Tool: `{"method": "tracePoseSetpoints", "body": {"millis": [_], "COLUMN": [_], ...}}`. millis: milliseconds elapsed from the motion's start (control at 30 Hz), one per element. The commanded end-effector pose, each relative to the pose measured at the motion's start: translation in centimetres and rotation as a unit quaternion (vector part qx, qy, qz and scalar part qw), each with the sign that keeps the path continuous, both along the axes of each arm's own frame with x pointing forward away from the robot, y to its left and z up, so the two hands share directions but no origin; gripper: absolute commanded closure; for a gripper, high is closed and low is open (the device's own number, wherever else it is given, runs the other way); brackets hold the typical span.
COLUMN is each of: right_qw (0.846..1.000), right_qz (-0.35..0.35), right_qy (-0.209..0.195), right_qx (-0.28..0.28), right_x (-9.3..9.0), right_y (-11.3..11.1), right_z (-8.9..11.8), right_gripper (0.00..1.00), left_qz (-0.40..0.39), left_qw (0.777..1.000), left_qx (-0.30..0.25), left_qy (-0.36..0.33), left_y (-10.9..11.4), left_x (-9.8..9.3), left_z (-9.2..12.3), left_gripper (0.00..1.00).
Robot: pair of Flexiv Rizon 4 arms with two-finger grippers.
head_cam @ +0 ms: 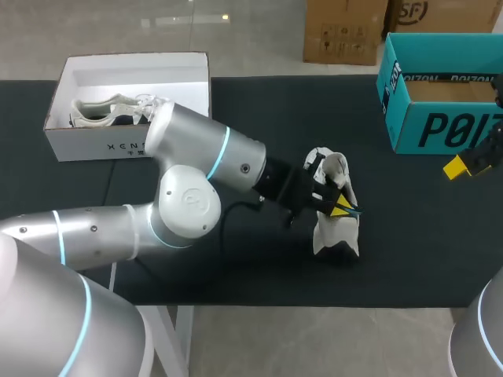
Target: Take the shoe out of the shoebox, open the shoe tongue, remove and reinsert the insole, then place the shoe into the shoebox
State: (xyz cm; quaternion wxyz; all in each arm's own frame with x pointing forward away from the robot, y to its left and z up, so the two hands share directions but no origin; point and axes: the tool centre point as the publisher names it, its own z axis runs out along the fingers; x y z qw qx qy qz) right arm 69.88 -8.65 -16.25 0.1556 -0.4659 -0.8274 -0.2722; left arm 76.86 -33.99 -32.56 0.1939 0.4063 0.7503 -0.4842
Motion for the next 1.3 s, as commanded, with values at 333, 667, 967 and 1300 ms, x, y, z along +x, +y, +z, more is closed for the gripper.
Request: {"method": "tracePoseSetpoints", "body": {"millis": [333, 667, 967, 1300], "right_qw": [1.000, 1.000, 1.000, 1.000], "right_qz": [0.000, 0.000, 0.000, 0.000], "right_qy": [0.001, 0.001, 0.001, 0.001], "right_qx": [-0.001, -0.001, -0.001, -0.001], "right_x": [0.0, 0.0, 0.0, 0.0], "right_y": [0.0, 0.0, 0.0, 0.0], "right_z": [0.0, 0.0, 0.0, 0.0], "right_gripper": [0.00, 0.00, 0.00, 0.00], "left_qz": [0.006, -0.003, -0.006, -0.026], "left_qw": [1.000, 1.000, 1.000, 1.000], "left_qx": [0.007, 0.019, 0.007, 0.006], "left_qy": [-0.008, -0.005, 0.002, -0.002], "left_y": [0.5, 0.1, 0.6, 1.6], "left_x": [2.7, 3.8, 2.2, 2.3], "left_z": [-1.9, -2.8, -1.2, 2.7], "left_gripper": [1.00, 1.00, 0.00, 0.00]}}
